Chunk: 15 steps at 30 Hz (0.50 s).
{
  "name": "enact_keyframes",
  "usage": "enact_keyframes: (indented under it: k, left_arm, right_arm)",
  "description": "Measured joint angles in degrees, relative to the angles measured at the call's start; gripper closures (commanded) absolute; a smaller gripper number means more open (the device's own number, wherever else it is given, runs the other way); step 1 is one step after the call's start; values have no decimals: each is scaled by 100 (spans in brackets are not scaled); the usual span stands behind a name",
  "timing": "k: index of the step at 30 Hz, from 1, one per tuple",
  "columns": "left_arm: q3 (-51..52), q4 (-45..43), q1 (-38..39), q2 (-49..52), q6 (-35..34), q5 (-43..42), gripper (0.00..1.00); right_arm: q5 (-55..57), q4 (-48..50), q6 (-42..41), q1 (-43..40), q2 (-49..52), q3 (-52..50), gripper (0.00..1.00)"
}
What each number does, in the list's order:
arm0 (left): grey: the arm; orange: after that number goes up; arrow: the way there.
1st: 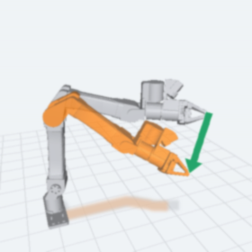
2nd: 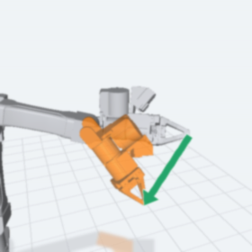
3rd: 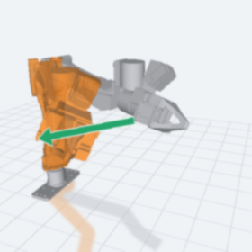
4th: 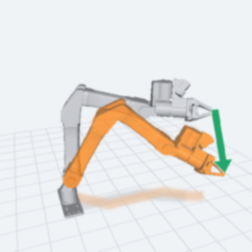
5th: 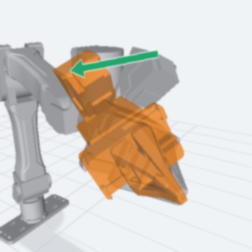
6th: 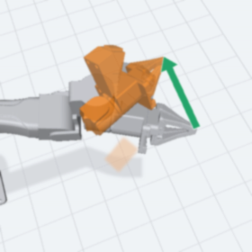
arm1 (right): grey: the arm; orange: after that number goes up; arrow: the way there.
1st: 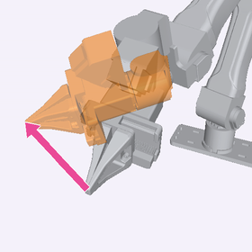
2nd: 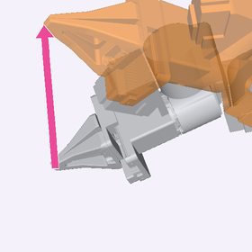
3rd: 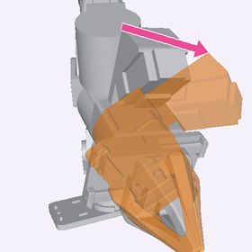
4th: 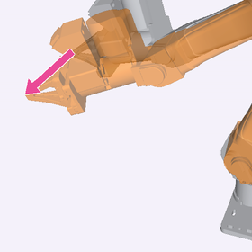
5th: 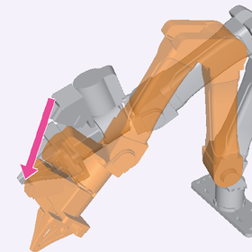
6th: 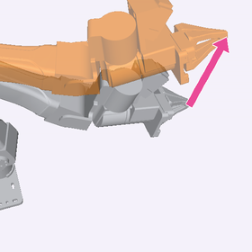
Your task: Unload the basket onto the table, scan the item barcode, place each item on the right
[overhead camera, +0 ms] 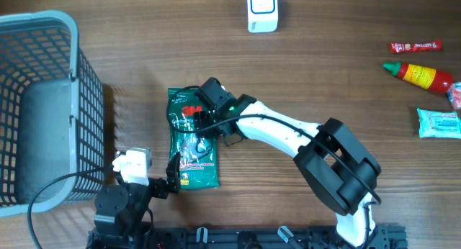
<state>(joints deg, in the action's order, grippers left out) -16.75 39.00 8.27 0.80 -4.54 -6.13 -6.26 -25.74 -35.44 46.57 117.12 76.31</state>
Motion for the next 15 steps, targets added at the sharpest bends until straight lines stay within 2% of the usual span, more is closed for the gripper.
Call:
enact_keyframes:
  k: [1, 7, 11, 15]
  left_arm:
    - [0, 0, 0, 0, 0, 0, 0]
    - [0, 0, 0, 0, 0, 0, 0]
    - [0, 2, 0, 0, 0, 0, 0]
    - [0, 0, 0, 0, 0, 0, 0]
  right_arm:
    - [35, -107, -120, -4, 26, 0, 95]
    - [76, -448, -636, -48, 70, 50, 95]
    - [352, -1567, -807, -313, 70, 308, 95]
    - [1377, -2557, -664, -944, 87, 562, 95]
